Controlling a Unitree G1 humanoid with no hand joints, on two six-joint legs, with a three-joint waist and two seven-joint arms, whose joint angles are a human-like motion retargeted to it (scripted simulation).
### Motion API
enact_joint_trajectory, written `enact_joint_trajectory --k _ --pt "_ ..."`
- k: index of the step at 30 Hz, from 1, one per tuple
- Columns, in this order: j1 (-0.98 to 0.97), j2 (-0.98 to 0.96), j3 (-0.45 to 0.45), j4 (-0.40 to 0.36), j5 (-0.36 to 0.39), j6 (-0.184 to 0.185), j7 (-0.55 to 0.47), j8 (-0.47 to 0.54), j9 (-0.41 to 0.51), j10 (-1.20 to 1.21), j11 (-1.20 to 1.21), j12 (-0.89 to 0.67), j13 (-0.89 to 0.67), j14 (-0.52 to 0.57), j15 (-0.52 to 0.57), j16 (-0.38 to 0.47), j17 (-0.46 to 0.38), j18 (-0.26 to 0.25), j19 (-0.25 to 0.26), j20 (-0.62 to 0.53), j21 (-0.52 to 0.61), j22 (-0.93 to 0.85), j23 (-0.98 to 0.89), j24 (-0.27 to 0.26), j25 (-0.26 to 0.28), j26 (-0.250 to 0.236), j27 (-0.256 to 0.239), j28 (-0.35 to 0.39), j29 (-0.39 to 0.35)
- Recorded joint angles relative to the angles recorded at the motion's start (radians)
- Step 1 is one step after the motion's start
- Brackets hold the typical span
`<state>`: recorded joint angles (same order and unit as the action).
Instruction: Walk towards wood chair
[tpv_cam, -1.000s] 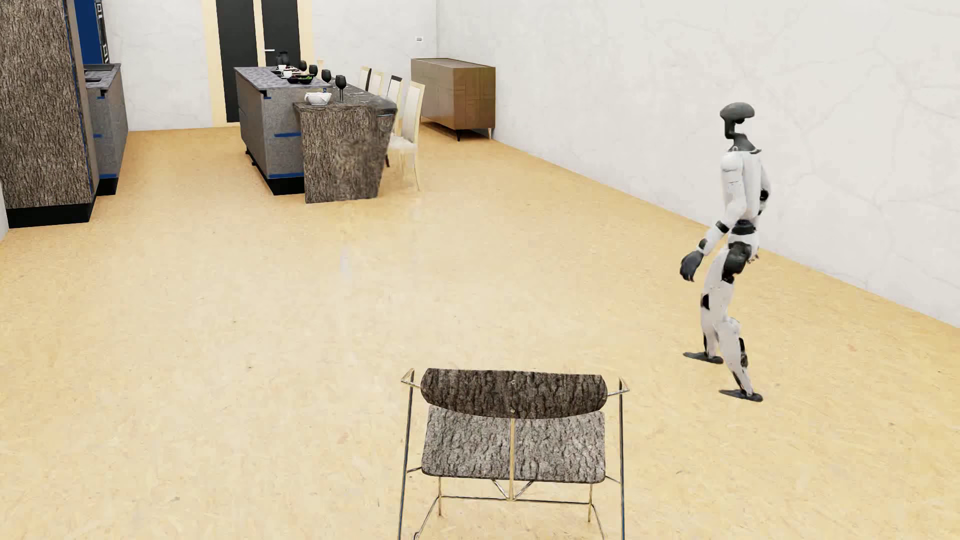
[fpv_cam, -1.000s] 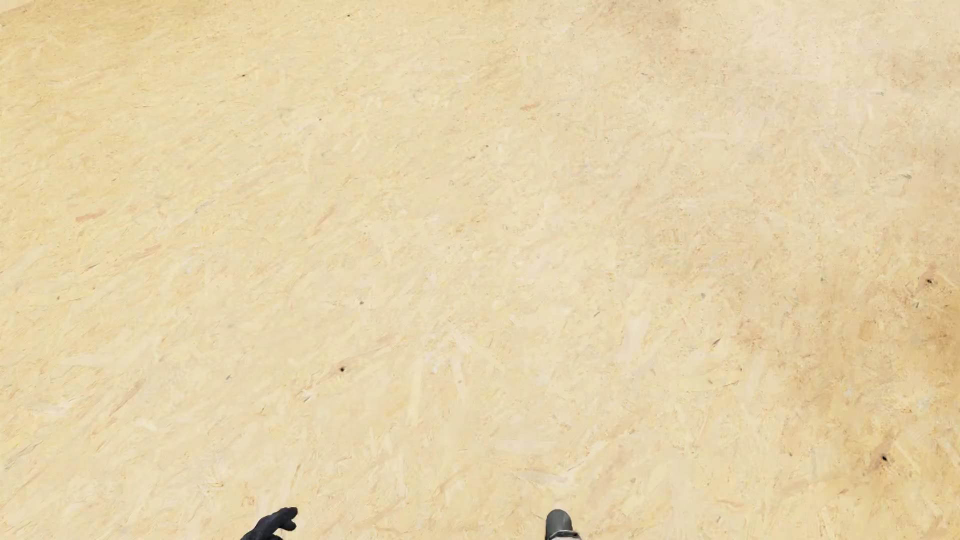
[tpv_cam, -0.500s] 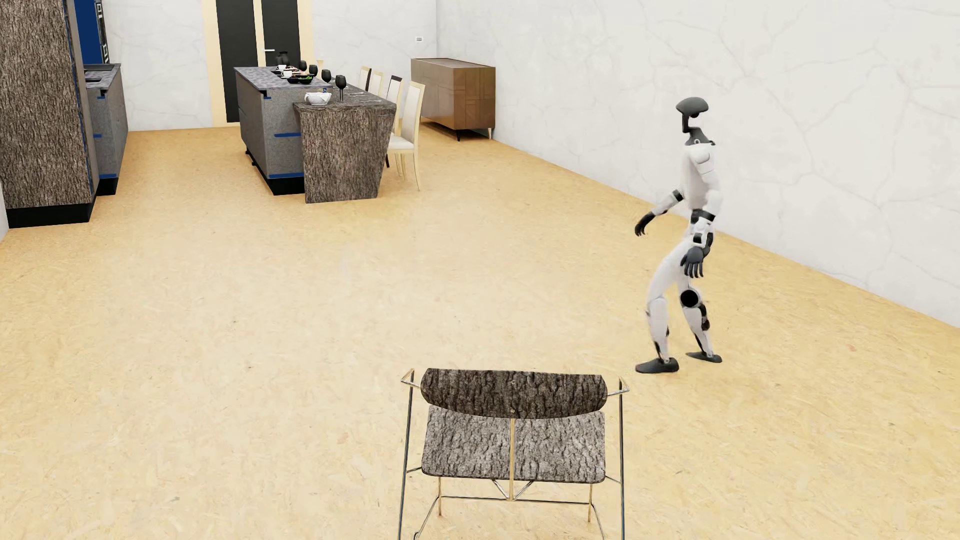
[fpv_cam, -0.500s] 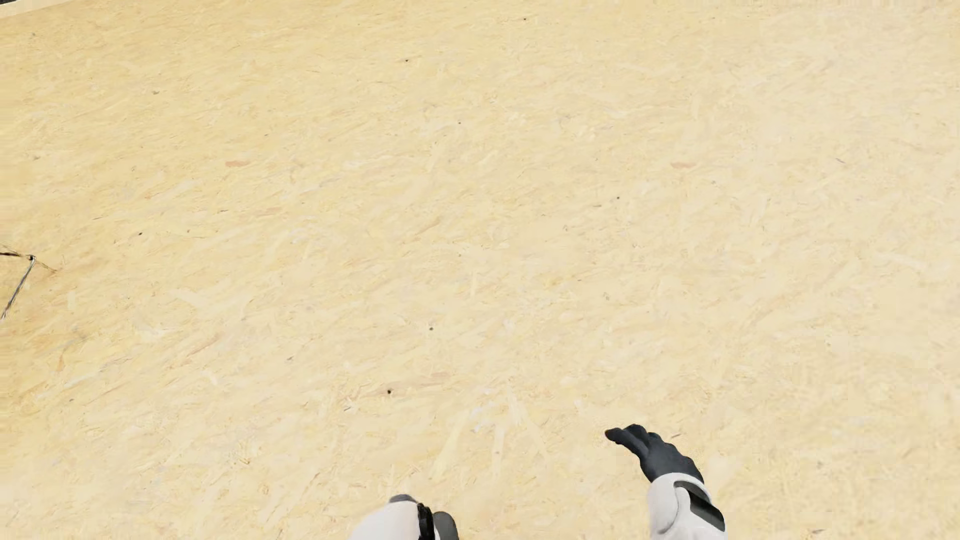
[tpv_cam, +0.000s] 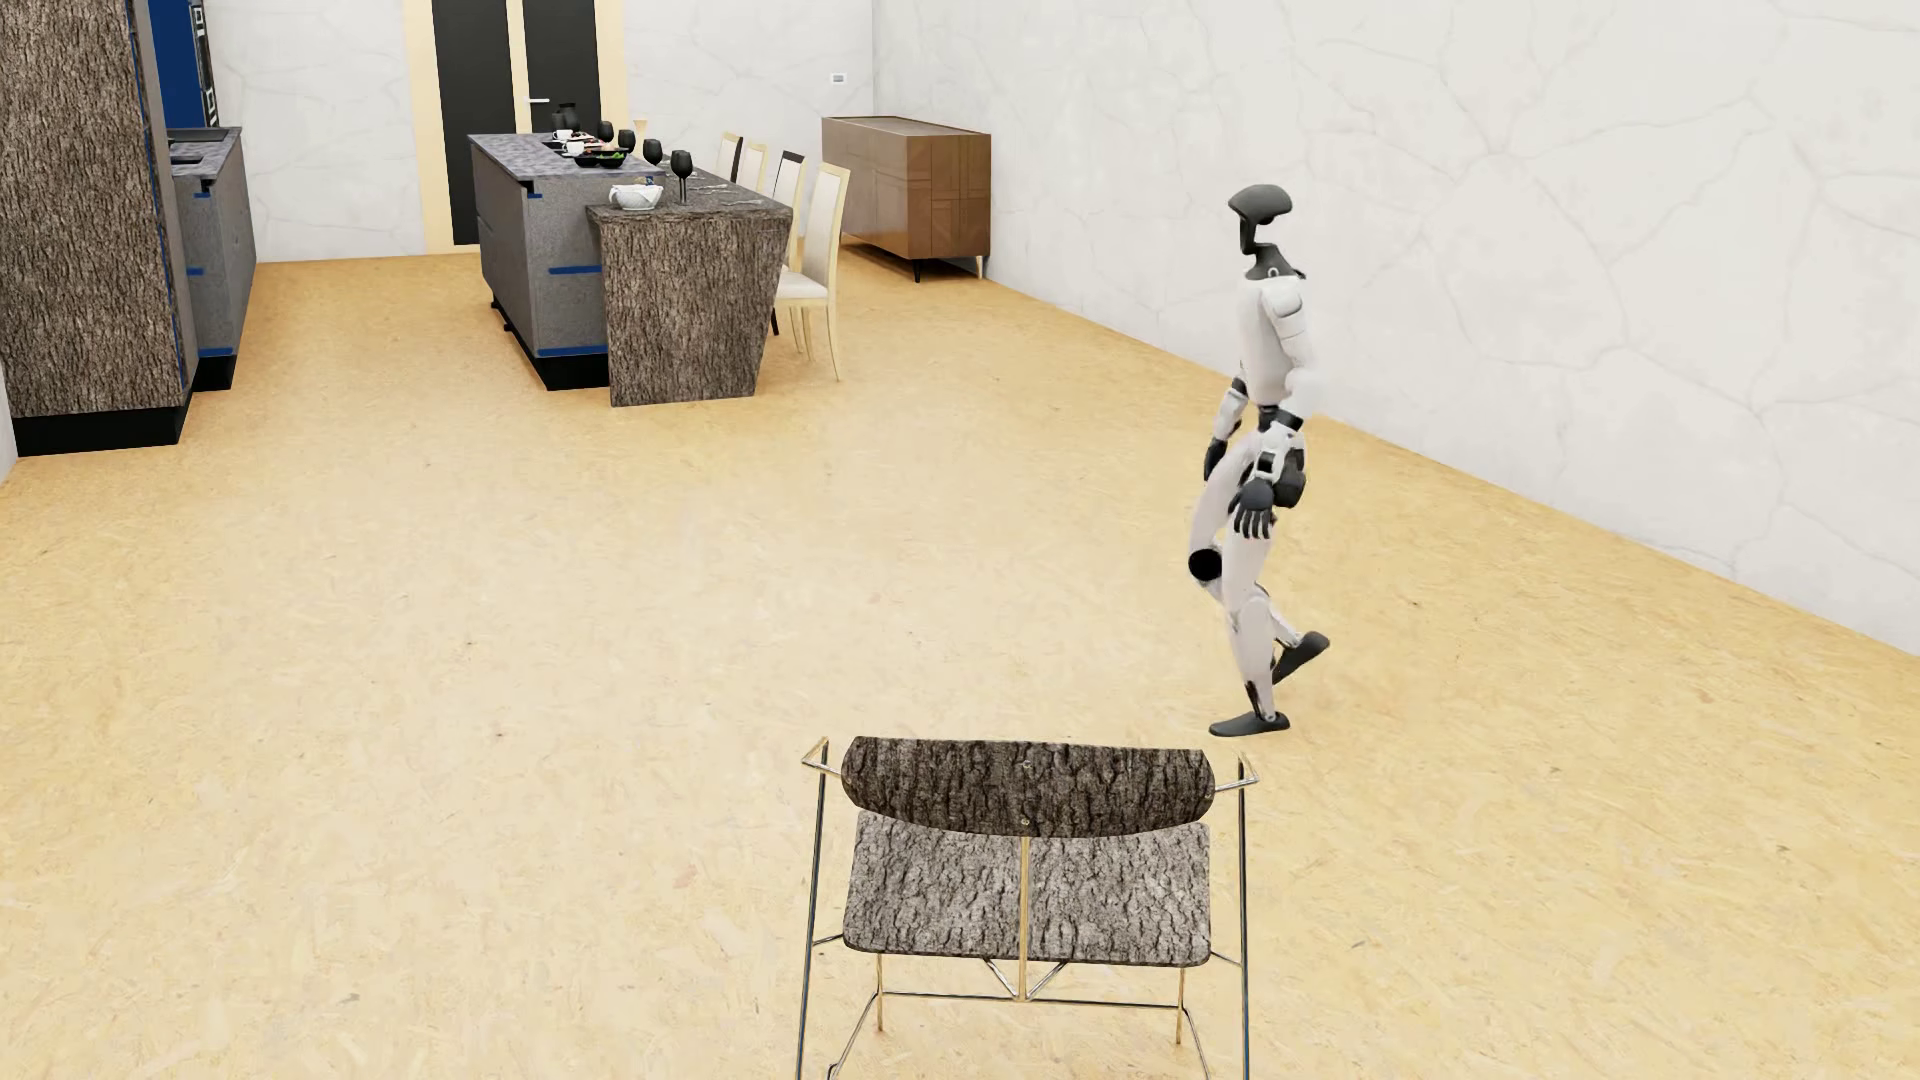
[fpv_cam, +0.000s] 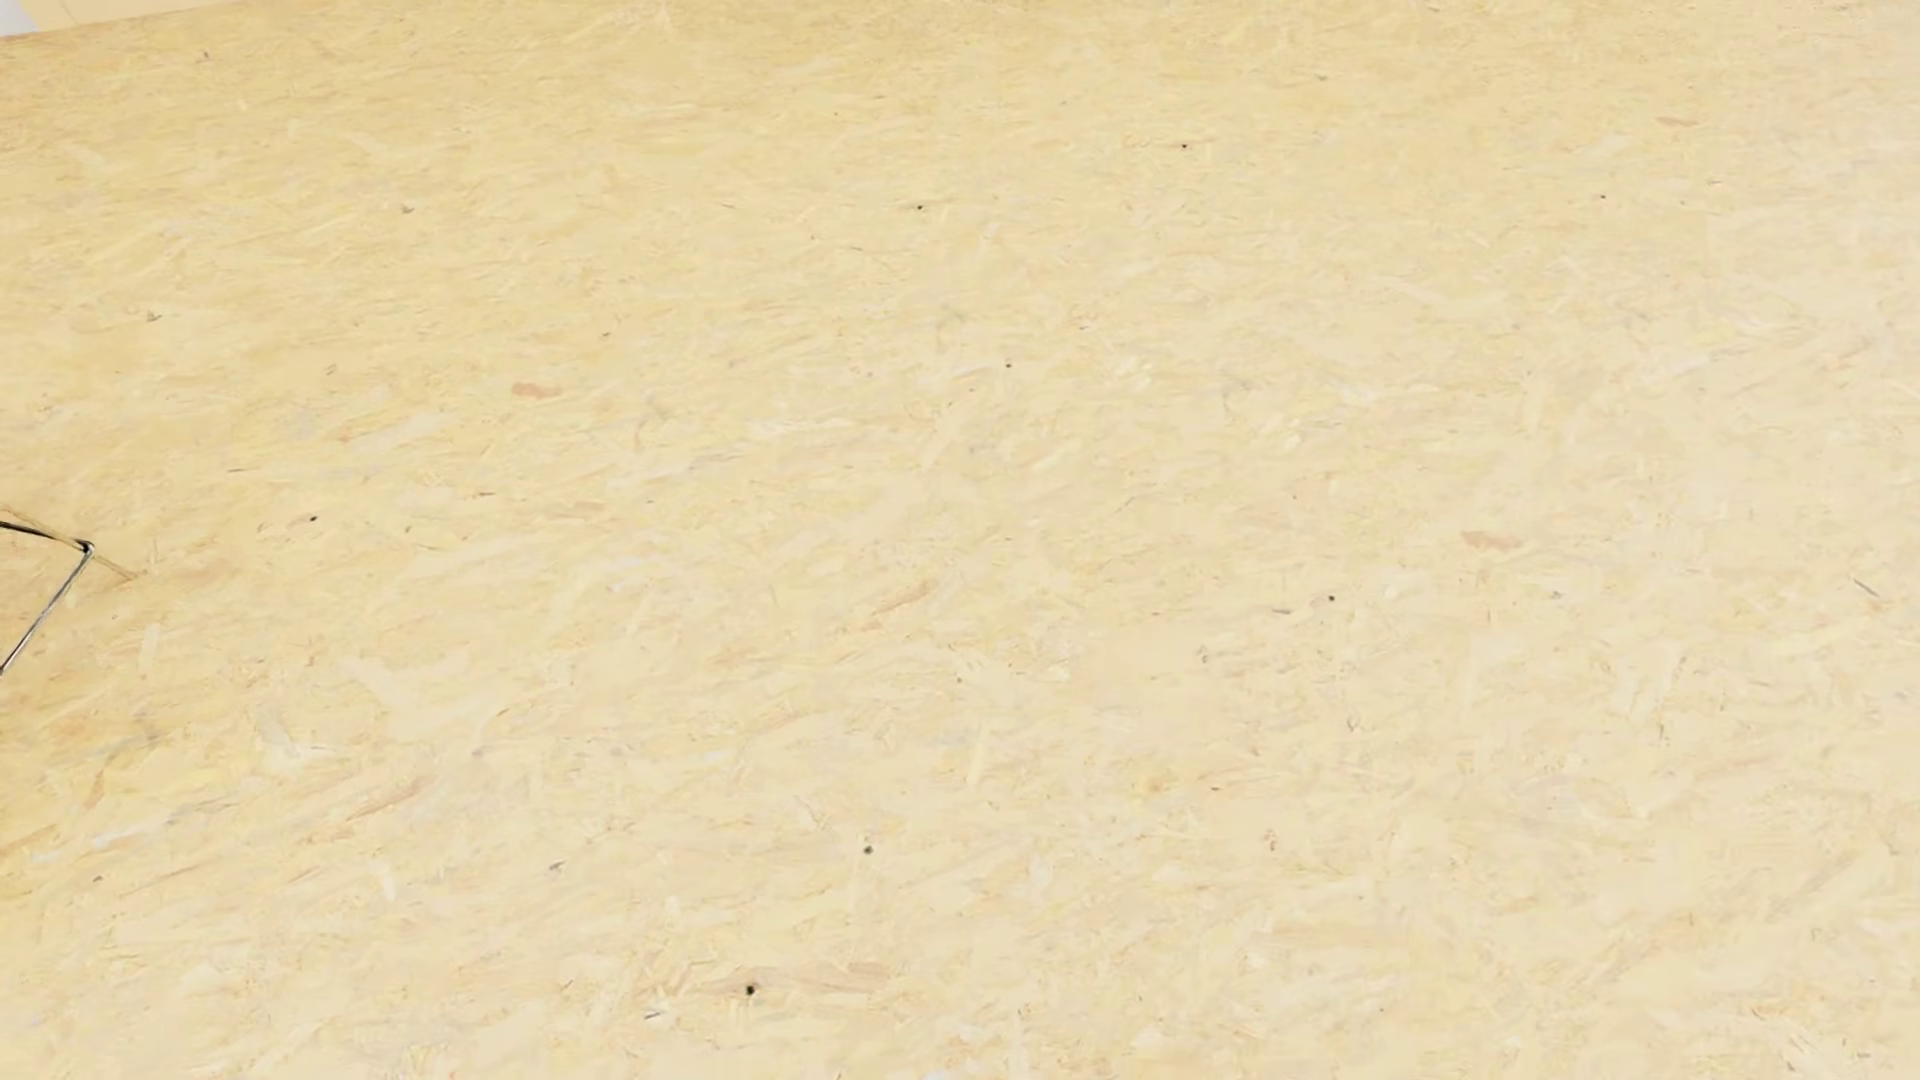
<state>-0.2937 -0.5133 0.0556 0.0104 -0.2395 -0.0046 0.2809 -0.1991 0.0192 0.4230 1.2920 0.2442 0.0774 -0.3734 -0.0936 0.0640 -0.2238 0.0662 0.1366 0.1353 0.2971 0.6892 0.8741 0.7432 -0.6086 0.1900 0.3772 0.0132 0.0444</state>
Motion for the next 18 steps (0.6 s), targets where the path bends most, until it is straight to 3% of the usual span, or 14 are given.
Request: enact_joint_trajectory --k 3,6,7,8,9,10,11,12,14,16,18 --pt "0.082 -0.128 -0.032 -0.007 0.008 -0.008 -0.067 0.029 -0.004 -0.02 -0.297 -0.038 0.105 -0.059 -0.031 0.009 -0.01 -0.048 -0.01 0.017 -0.048 -0.069 -0.027 -0.039 0.024 -0.051 0.0 0.049 -0.021" --pt "0.172 -0.1 -0.056 0.015 0.076 -0.011 -0.131 0.121 -0.013 -0.036 -0.862 -0.046 0.179 -0.123 -0.011 0.035 -0.012 -0.1 -0.024 -0.011 -0.085 -0.125 -0.071 -0.065 0.002 -0.076 0.014 0.048 -0.009" --pt "0.199 -0.079 -0.06 0.036 0.103 -0.009 -0.154 0.158 -0.014 -0.024 -0.951 -0.042 0.197 -0.137 0.021 0.049 -0.003 -0.12 -0.037 -0.02 -0.092 -0.138 -0.087 -0.065 -0.014 -0.074 0.016 0.042 -0.005" --pt "0.212 -0.065 -0.06 0.065 0.127 -0.003 -0.175 0.166 -0.011 0.031 -0.926 -0.033 0.206 -0.15 0.081 0.062 0.009 -0.136 -0.05 -0.023 -0.094 -0.149 -0.101 -0.066 -0.033 -0.069 0.017 0.039 -0.005" --pt "0.193 -0.06 -0.056 0.099 0.141 0.006 -0.197 0.142 -0.003 0.141 -0.848 -0.018 0.2 -0.134 0.053 0.066 0.023 -0.14 -0.073 -0.01 -0.091 -0.158 -0.107 -0.075 -0.053 -0.059 0.021 0.048 -0.013" --pt "0.143 -0.051 -0.048 0.129 0.157 0.017 -0.22 0.123 0.006 0.303 -0.779 0.004 0.177 -0.044 -0.005 0.053 0.035 -0.131 -0.086 0.016 -0.086 -0.158 -0.099 -0.092 -0.075 -0.049 0.025 0.075 -0.023" --pt "0.069 -0.029 -0.038 0.153 0.172 0.028 -0.252 0.104 0.014 0.477 -0.738 0.023 0.143 0.09 -0.057 0.03 0.04 -0.111 -0.091 0.039 -0.07 -0.146 -0.091 -0.106 -0.09 -0.033 0.031 0.111 -0.022" --pt "-0.019 0.012 -0.027 0.177 0.184 0.037 -0.271 0.082 0.018 0.641 -0.738 0.039 0.107 0.219 -0.095 0.016 0.035 -0.051 -0.096 0.039 -0.051 -0.125 -0.087 -0.106 -0.103 -0.017 0.023 0.13 -0.009" --pt "-0.17 0.108 -0.002 0.258 0.211 0.054 -0.232 0.035 0.021 0.838 -0.778 0.049 0.035 0.246 -0.147 0.014 0.028 0.003 -0.109 -0.018 -0.023 -0.055 -0.118 -0.067 -0.122 0.02 -0.004 0.072 -0.006" --pt "-0.28 0.19 0.025 0.253 0.231 0.061 -0.163 0.008 0.018 0.843 -0.814 0.08 -0.042 0.213 -0.193 0.015 0.016 -0.02 -0.117 -0.024 -0.014 -0.022 -0.173 -0.053 -0.127 0.038 -0.03 -0.042 -0.042" --pt "-0.361 0.257 0.044 0.189 0.247 0.06 -0.096 -0.026 0.013 0.701 -0.821 0.112 -0.113 0.161 -0.255 0.0 0.003 -0.129 -0.121 0.012 -0.003 -0.019 -0.247 -0.057 -0.132 0.054 -0.057 -0.058 -0.071"
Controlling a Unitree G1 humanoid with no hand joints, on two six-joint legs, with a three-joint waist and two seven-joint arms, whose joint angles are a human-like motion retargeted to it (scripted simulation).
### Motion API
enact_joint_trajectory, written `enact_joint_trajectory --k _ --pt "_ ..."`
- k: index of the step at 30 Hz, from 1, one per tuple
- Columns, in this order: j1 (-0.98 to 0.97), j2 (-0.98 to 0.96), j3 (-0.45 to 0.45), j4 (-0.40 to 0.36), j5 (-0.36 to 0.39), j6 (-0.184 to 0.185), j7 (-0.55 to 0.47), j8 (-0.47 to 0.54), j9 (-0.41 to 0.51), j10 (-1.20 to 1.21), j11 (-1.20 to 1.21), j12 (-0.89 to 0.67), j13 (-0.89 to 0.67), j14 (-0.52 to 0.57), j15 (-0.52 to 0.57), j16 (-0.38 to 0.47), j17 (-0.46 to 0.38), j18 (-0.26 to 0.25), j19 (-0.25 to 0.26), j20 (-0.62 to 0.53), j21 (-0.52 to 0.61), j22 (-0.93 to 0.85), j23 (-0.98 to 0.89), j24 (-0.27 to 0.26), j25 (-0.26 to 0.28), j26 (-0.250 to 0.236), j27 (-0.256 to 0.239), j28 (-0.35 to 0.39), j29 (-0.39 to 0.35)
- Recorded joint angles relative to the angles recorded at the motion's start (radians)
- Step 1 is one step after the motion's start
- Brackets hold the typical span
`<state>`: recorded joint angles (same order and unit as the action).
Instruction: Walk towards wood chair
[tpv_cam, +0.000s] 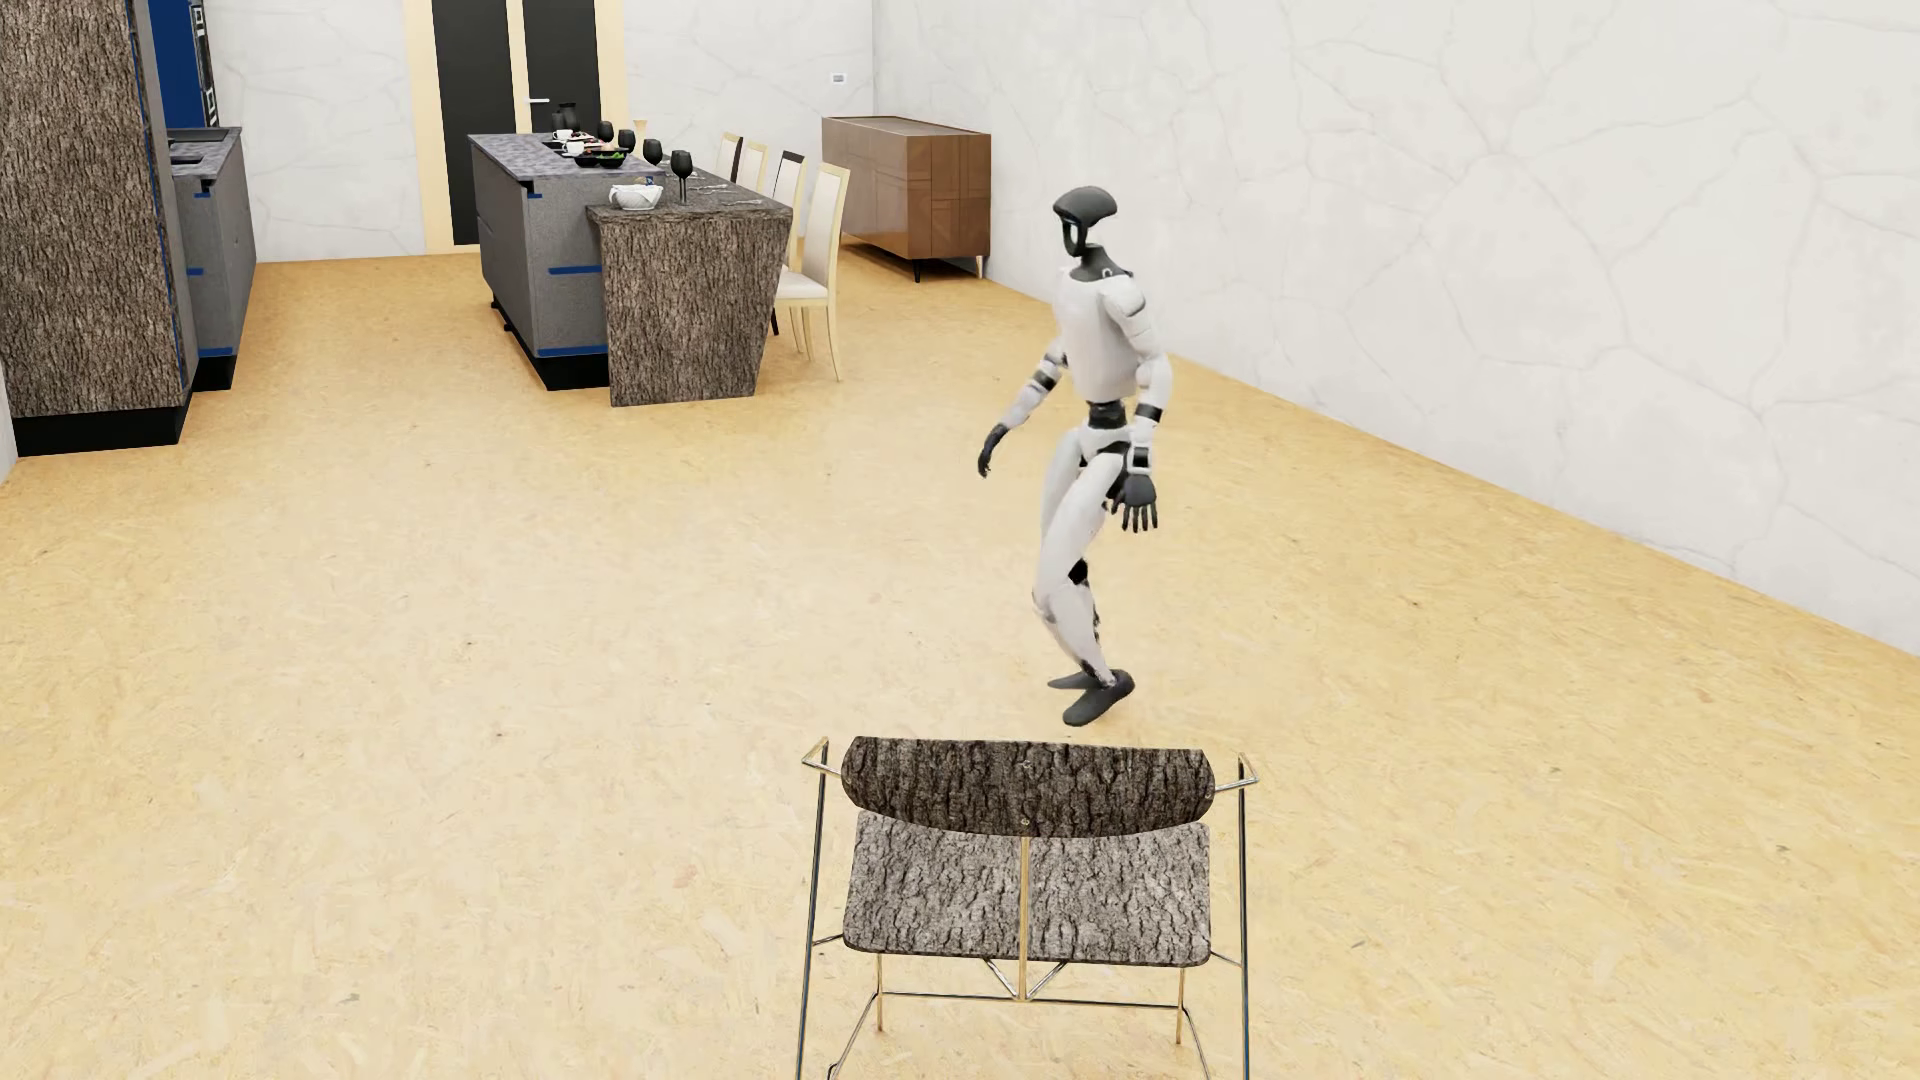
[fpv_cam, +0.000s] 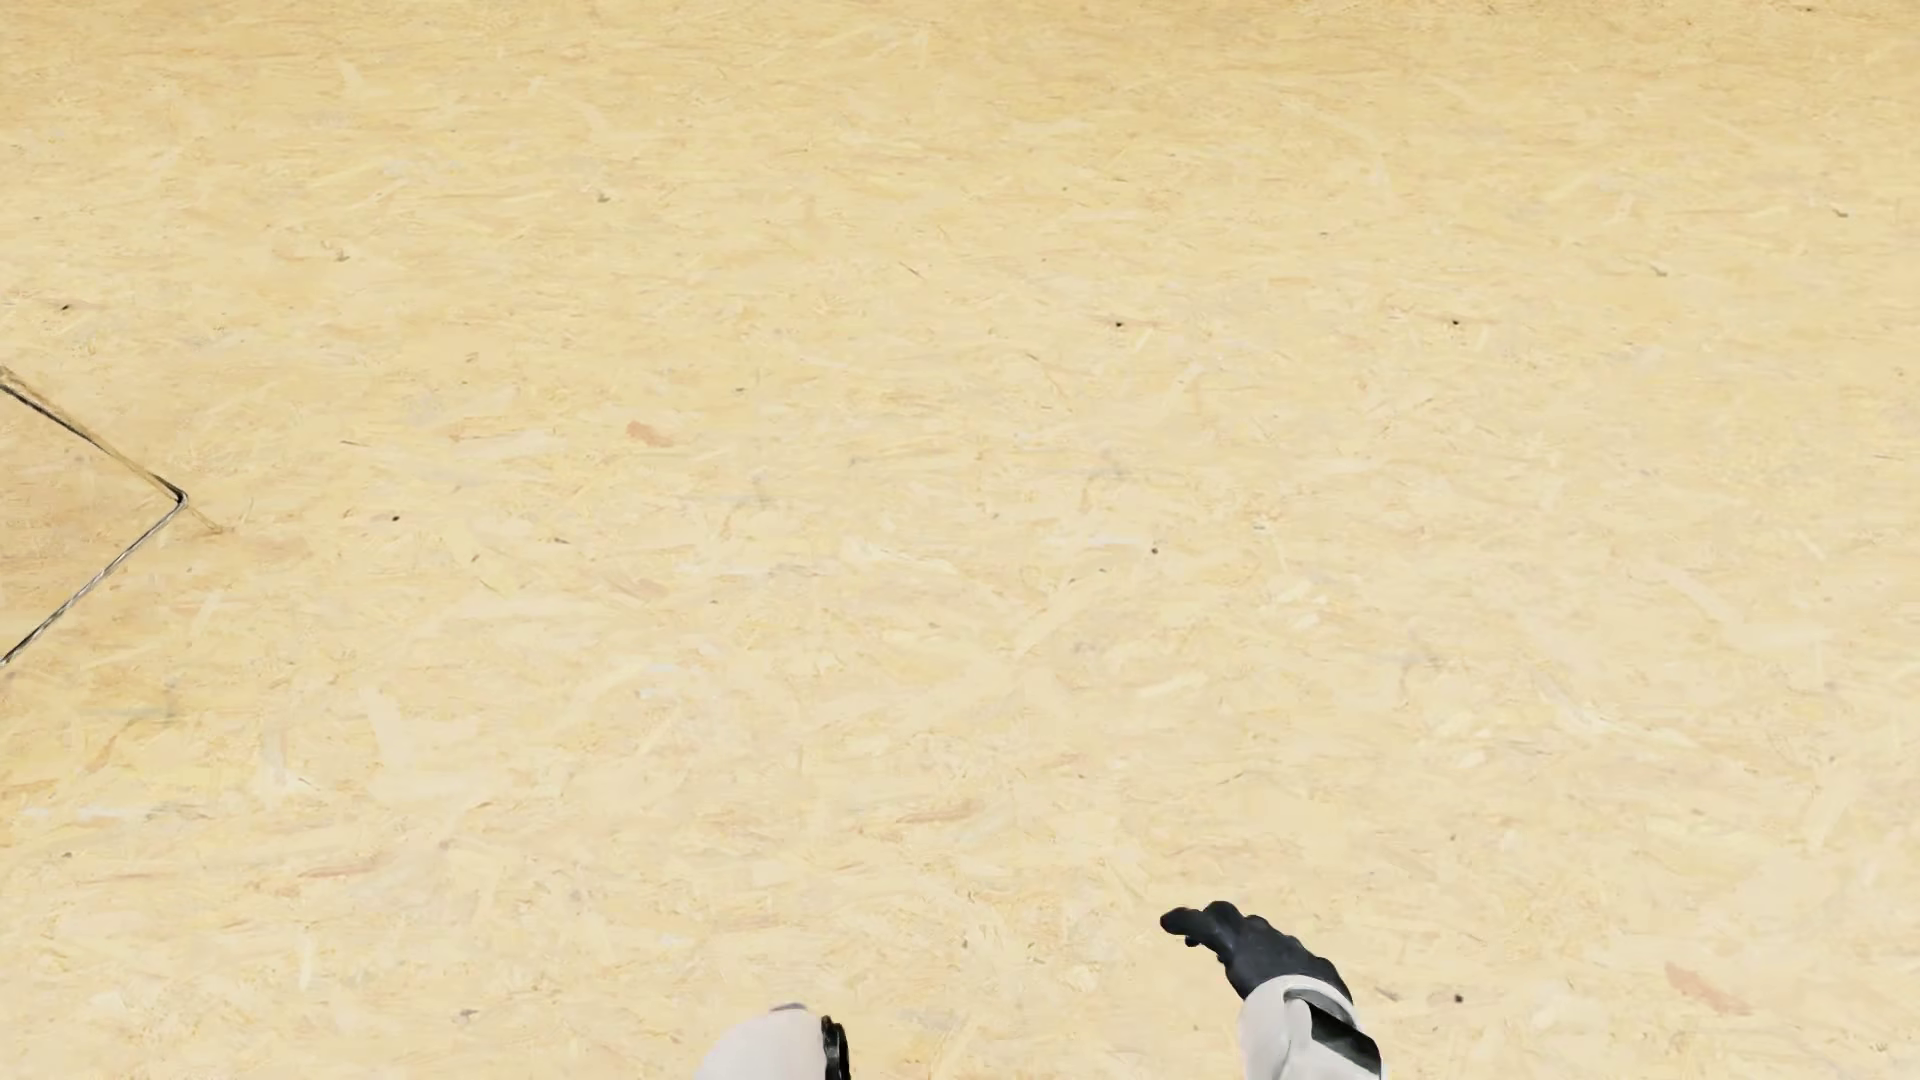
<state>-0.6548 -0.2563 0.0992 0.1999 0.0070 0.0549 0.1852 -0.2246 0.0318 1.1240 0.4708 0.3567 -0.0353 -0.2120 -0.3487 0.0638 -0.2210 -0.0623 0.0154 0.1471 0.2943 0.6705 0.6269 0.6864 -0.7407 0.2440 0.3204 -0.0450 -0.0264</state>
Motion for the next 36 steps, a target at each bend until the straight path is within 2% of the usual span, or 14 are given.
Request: enact_joint_trajectory --k 3,4,6,9,11,14,19,21,23,26,28,30,33,36 --pt "-0.009 0.107 0.013 -0.076 0.025 -0.002 0.164 -0.07 -0.015 -0.442 -0.03 0.036 -0.083 -0.017 -0.083 -0.042 -0.023 -0.092 0.006 0.065 -0.002 0.006 -0.093 -0.023 0.014 0.016 -0.031 0.068 -0.036" --pt "0.018 0.143 0.016 -0.09 0.035 -0.002 0.241 -0.094 -0.022 -0.592 -0.042 0.043 -0.101 0.012 -0.102 -0.056 -0.028 -0.067 0.011 0.081 -0.004 0.011 -0.107 -0.031 0.022 0.021 -0.032 0.076 -0.037" --pt "0.078 0.195 0.029 -0.095 0.05 -0.006 0.36 -0.128 -0.033 -0.668 -0.01 0.06 -0.125 0.012 -0.115 -0.072 -0.028 0.301 0.029 0.091 -0.005 0.017 -0.1 -0.032 0.044 0.019 -0.022 0.061 -0.03" --pt "0.159 0.131 0.057 -0.119 -0.013 -0.02 0.294 -0.114 -0.027 -0.612 0.329 0.061 -0.121 -0.092 0.126 -0.105 -0.006 0.309 0.13 0.12 0.02 0.025 0.028 -0.036 0.08 0.028 0.03 0.071 -0.03" --pt "0.229 0.011 0.056 -0.146 -0.082 -0.03 0.246 -0.089 -0.023 -0.618 0.632 0.033 -0.105 -0.127 0.299 -0.1 -0.015 0.29 0.217 0.099 0.098 0.02 0.144 -0.01 0.056 0.012 0.05 0.059 0.057" --pt "0.313 -0.168 0.022 -0.207 -0.242 -0.05 0.1 -0.085 -0.019 -0.635 0.881 -0.056 0.006 -0.154 0.26 -0.057 -0.031 0.235 0.121 0.047 0.094 -0.02 0.204 0.024 0.076 -0.033 0.051 0.042 0.084" --pt "0.391 -0.345 -0.048 -0.265 -0.338 -0.081 -0.222 0.075 -0.02 -0.613 0.473 -0.191 0.23 -0.211 0.235 -0.01 0.018 0.118 0.1 -0.072 0.011 -0.111 0.243 0.023 0.169 -0.157 0.07 0.124 0.045" --pt "0.41 -0.315 -0.073 -0.269 -0.282 -0.092 -0.354 0.248 -0.022 -0.6 0.124 -0.229 0.276 -0.239 0.271 0.014 0.033 0.062 0.081 -0.164 0.021 -0.143 0.242 0.022 0.159 -0.19 0.064 0.108 0.081" --pt "0.423 -0.255 -0.084 -0.248 -0.219 -0.101 -0.486 0.437 -0.022 -0.586 -0.05 -0.247 0.3 -0.28 0.342 0.034 0.063 0.003 0.2 -0.233 0.007 -0.18 0.224 0.012 0.165 -0.21 0.061 0.092 0.081" --pt "0.356 -0.218 -0.081 -0.158 -0.213 -0.096 -0.585 0.236 -0.009 -0.471 0.076 -0.227 0.247 -0.325 0.125 0.034 0.084 -0.068 0.197 -0.234 0.041 -0.251 0.209 -0.02 0.116 -0.218 0.068 0.148 0.042" --pt "0.295 -0.19 -0.077 -0.006 -0.178 -0.071 -0.358 0.11 -0.009 -0.441 0.069 -0.174 0.171 -0.235 0.111 -0.008 0.042 0.004 0.147 -0.205 0.129 -0.261 0.206 -0.052 0.009 -0.212 0.088 0.235 0.006" --pt "0.287 -0.132 -0.073 0.127 -0.144 -0.055 -0.046 -0.01 -0.016 -0.437 0.011 -0.145 0.149 -0.214 0.112 0.015 -0.002 0.08 0.105 -0.266 0.145 -0.231 0.138 -0.03 -0.025 -0.216 0.073 0.18 -0.019" --pt "0.272 -0.054 -0.077 0.048 -0.124 -0.043 0.032 -0.196 -0.024 -0.336 -0.031 -0.171 0.262 -0.25 0.089 0.079 -0.012 -0.1 0.06 -0.345 -0.017 -0.203 -0.093 0.063 0.115 -0.219 -0.018 -0.003 -0.086" --pt "0.387 -0.027 -0.1 0.025 -0.14 -0.029 0.29 -0.357 -0.035 -0.512 -0.005 -0.171 0.36 -0.278 0.065 0.039 0.019 0.062 0.027 -0.313 -0.122 -0.241 -0.259 0.079 0.143 -0.201 -0.06 0.065 -0.132"
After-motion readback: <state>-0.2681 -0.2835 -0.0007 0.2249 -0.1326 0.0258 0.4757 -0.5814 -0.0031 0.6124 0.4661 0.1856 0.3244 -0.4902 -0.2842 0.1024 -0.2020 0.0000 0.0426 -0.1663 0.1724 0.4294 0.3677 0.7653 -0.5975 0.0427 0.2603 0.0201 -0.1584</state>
